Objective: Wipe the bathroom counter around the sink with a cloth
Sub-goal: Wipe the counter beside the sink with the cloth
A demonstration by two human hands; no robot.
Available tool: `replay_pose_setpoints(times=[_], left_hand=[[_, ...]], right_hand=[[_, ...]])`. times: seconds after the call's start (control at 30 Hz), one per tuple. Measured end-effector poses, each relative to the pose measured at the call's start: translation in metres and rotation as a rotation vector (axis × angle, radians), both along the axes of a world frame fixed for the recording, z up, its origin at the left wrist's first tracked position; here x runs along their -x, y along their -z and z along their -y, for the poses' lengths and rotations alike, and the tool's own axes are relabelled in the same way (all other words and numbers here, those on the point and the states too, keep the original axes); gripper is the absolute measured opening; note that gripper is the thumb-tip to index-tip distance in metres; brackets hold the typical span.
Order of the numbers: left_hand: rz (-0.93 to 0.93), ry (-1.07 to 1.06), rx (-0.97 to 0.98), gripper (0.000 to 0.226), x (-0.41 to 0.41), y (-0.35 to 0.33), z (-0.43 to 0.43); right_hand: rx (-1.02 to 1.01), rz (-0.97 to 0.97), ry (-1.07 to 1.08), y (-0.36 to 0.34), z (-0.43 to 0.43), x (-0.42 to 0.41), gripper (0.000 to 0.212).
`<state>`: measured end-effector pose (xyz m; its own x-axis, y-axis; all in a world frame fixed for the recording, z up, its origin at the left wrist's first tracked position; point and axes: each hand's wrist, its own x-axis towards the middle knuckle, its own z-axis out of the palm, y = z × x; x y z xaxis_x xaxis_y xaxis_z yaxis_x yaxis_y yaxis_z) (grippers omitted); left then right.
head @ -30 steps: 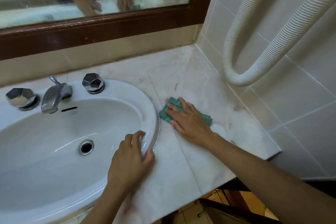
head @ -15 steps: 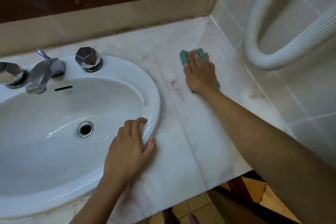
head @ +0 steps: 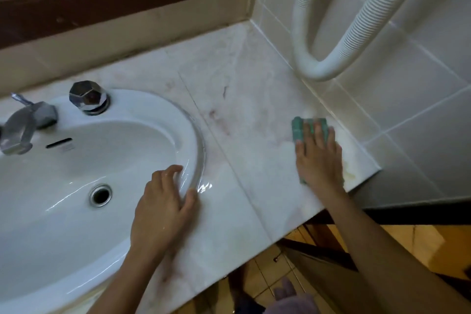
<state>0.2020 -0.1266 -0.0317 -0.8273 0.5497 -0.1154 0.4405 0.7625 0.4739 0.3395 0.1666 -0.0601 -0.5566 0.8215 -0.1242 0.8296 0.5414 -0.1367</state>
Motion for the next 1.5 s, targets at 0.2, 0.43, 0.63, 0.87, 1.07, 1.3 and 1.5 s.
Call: replay_pose_setpoints(times=[0.2, 0.43, 0.63, 0.87, 1.07, 1.3, 1.5], left_hand=[[0.014, -0.002, -0.009, 0.048, 0.001, 0.003, 0.001], [0.052, -0.009, -0.040, 0.052, 0.002, 0.003, 0.004], [0.034, -0.010, -0.028, 0.047, 0.003, 0.004, 0.001], [0.026, 0.001, -0.016, 0.048, 0.002, 0.003, -0.001], [0.055, 0.005, -0.046, 0.050, 0.003, 0.001, 0.003], [0.043, 0.013, -0.049, 0.048, 0.001, 0.000, 0.003], [0.017, 0.019, -0.040, 0.047, -0.002, 0.000, 0.001]], right_hand=[[0.034, -0.078, -0.052, 0.006, 0.043, 0.097, 0.056], [0.045, -0.038, -0.472, -0.001, 0.149, -0.033, 0.058], [0.005, -0.015, -0.041, 0.004, 0.044, -0.024, 0.060], [0.012, -0.013, -0.301, 0.005, 0.046, 0.021, 0.061], [-0.021, -0.049, 0.022, 0.000, 0.002, -0.018, 0.061], [0.084, -0.175, 0.384, 0.004, 0.070, -0.083, 0.061], [0.037, -0.054, -0.008, 0.002, 0.101, -0.062, 0.057]])
